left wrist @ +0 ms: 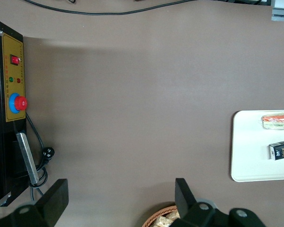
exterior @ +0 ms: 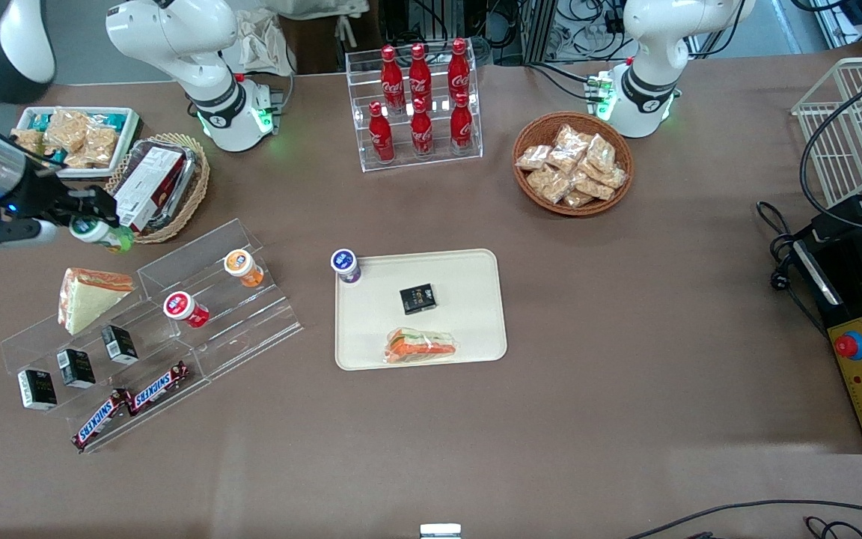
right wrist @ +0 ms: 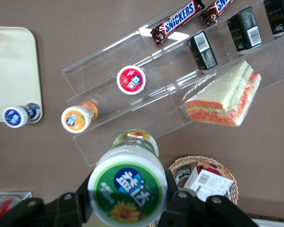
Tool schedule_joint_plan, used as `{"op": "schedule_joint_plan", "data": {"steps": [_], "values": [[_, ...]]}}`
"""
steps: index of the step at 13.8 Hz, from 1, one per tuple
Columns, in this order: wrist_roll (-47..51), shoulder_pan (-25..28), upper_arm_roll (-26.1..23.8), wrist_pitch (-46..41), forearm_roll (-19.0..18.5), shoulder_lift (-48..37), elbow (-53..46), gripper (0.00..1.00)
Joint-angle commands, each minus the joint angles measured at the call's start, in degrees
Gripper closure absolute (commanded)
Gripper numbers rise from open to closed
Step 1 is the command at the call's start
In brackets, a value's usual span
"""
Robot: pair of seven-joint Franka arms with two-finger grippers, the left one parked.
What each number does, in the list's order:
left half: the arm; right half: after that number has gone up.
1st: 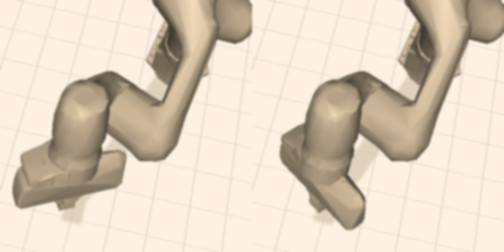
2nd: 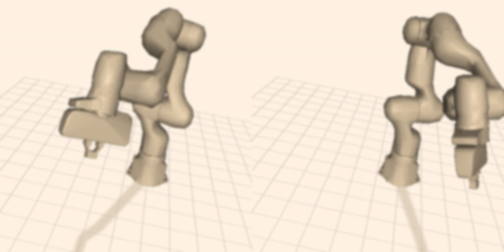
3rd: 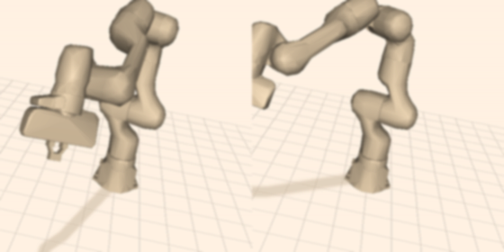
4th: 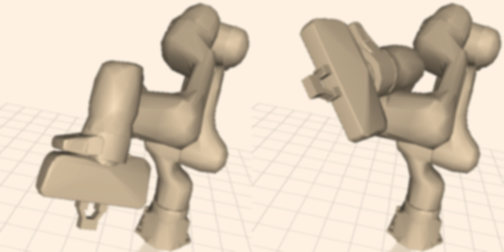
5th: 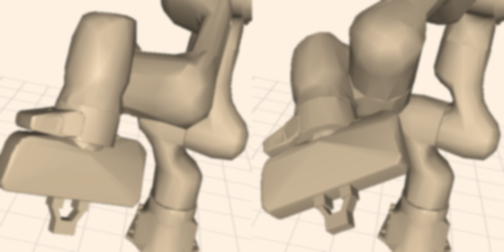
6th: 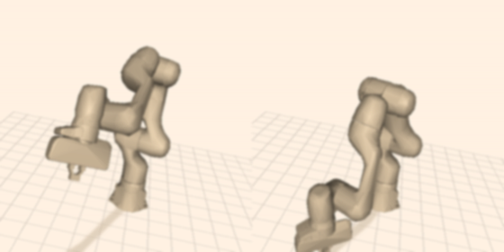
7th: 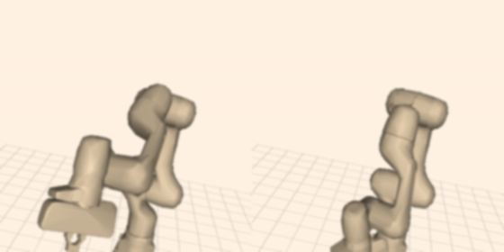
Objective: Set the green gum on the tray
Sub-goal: 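Carry the green-labelled bottle with the right gripper toward the cream tray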
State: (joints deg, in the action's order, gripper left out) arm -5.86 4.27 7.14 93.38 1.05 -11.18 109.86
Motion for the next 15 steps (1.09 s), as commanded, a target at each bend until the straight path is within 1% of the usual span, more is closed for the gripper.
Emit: {"op": "schedule_joint_plan", "data": {"steps": [1,3,5,8,10,12,15], "values": [[5.74,0.39,-3.08,-6.36,0.61,1.34,-7.54,0.64],[14.34,0.39,-6.69,-7.95,3.76,1.95,-10.18,0.64],[23.48,1.35,-11.34,-7.95,5.70,3.70,-12.82,0.64],[39.47,3.20,-17.58,-7.25,6.94,9.76,-17.48,0.64],[48.71,3.46,-21.28,-5.59,8.52,14.06,-19.24,0.64],[52.87,3.64,-24.53,0.02,8.44,16.44,-18.90,0.64],[52.88,7.67,-24.90,5.48,6.86,21.01,-18.11,0.63]]}}
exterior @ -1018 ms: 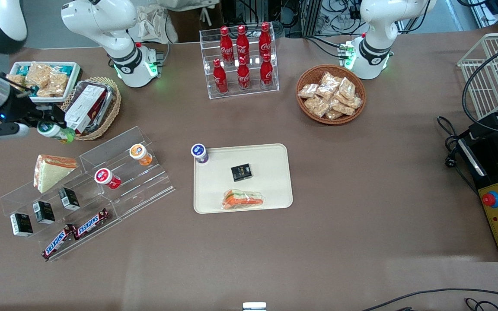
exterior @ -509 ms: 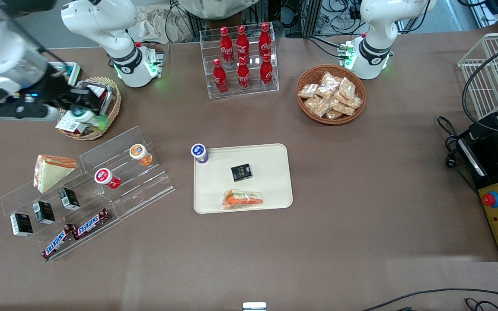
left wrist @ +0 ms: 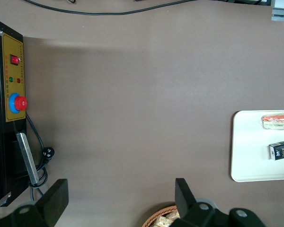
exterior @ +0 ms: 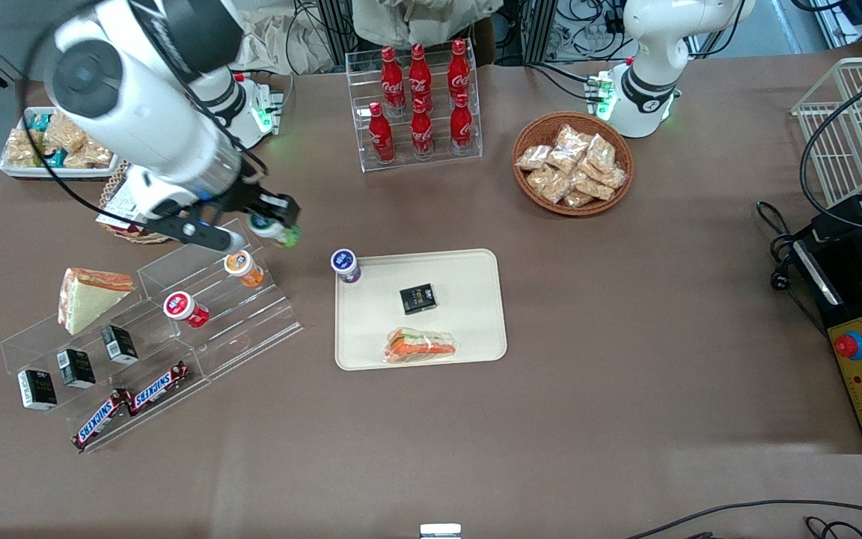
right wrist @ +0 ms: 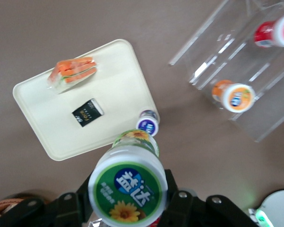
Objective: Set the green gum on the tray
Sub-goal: 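Carry the green-labelled bottle with the right gripper toward the cream tray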
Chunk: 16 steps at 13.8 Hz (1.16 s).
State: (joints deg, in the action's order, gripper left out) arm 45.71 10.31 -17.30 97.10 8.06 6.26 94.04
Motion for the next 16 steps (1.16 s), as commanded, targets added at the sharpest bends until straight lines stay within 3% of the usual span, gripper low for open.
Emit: {"op": "schedule_joint_plan", "data": {"steps": [1,6,10,14,16], "values": [[1.40,2.95,-0.45,3.61,-1.46,4.98,-1.15,0.63],[0.53,4.45,-0.54,13.90,-4.19,10.43,5.10,0.63],[-0.79,6.65,-0.71,21.25,-9.11,13.51,8.86,0.63],[-13.16,5.86,-0.63,30.94,-10.44,15.18,14.58,0.62],[-14.68,6.03,-0.63,33.93,-10.52,16.06,16.34,0.61]]}}
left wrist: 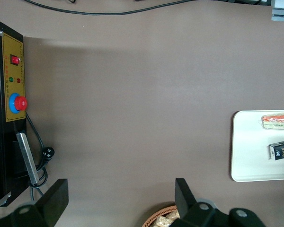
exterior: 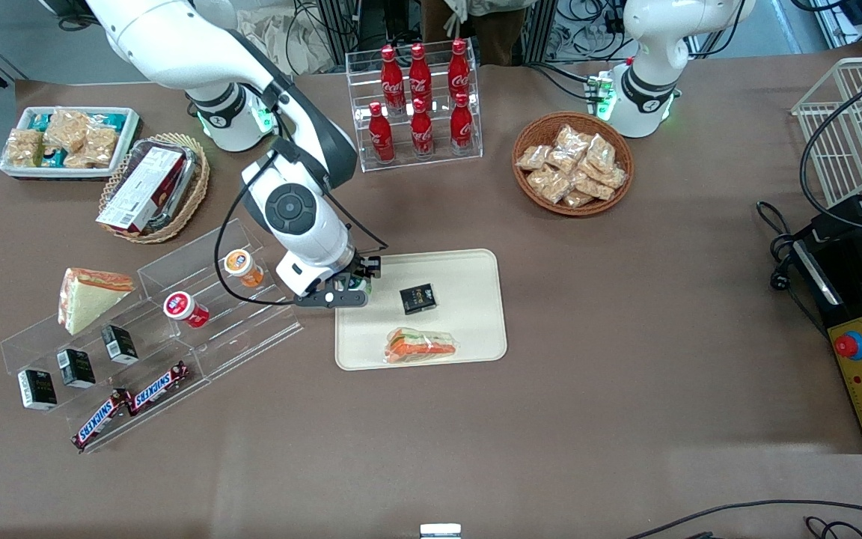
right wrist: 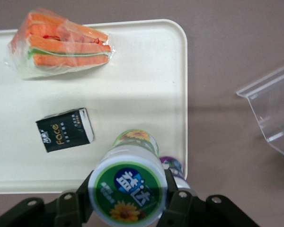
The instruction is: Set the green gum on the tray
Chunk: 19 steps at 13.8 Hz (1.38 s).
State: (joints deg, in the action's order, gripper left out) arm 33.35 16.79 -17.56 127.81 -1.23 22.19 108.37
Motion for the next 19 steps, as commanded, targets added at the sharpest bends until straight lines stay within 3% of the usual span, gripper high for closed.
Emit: {"op": "schedule_joint_plan", "data": {"steps": [1,6,7,8,17,19], "values": [[-3.37,-0.36,-0.37,4.89,-1.32,0.66,2.81,0.60],[-10.58,-0.71,-0.02,10.43,-2.02,2.51,5.89,0.49],[-10.67,-0.62,-0.02,10.79,-2.11,2.86,5.98,0.20],[-10.67,-0.71,-0.02,11.23,-2.72,3.21,5.98,0.08],[-13.03,-2.37,-0.02,10.53,-3.16,1.99,5.54,0.04],[-14.01,-3.26,-0.19,6.16,-3.07,0.15,4.23,0.04]]}}
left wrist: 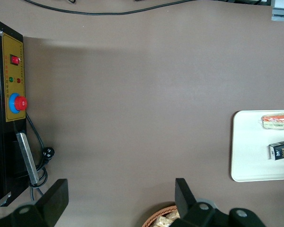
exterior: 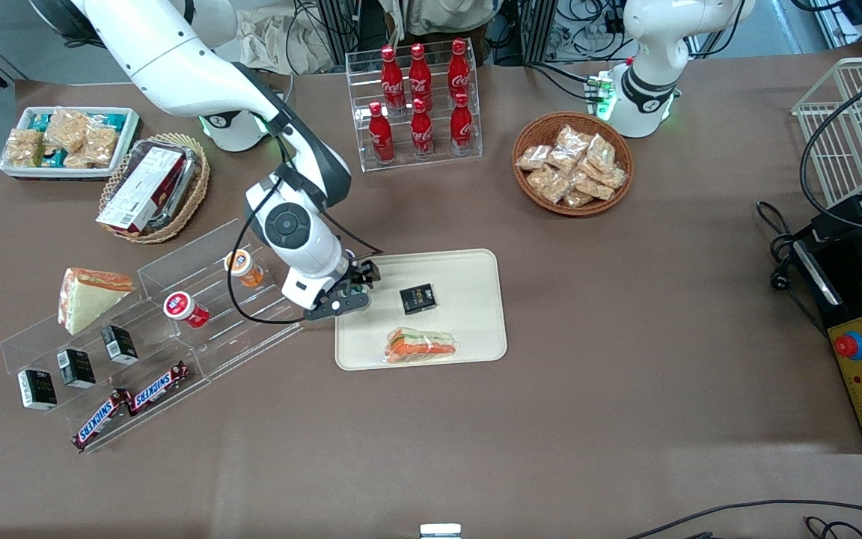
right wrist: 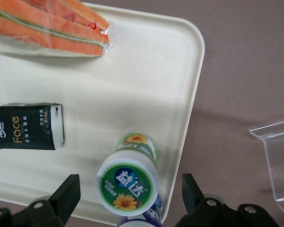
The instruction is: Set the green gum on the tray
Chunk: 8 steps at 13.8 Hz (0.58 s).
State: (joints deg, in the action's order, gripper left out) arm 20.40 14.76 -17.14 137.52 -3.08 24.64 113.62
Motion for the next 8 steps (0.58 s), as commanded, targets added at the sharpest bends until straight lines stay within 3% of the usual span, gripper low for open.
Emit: {"op": "schedule_joint_plan", "data": {"steps": [1,5,8], "values": [[-1.07,-1.23,-0.61,-6.62,-0.79,-3.53,-2.25,0.04],[-1.16,-2.72,-0.08,-15.51,-0.35,-10.64,-5.85,0.04],[-1.16,-3.25,0.88,-29.09,0.09,-15.49,-14.61,0.04]]}}
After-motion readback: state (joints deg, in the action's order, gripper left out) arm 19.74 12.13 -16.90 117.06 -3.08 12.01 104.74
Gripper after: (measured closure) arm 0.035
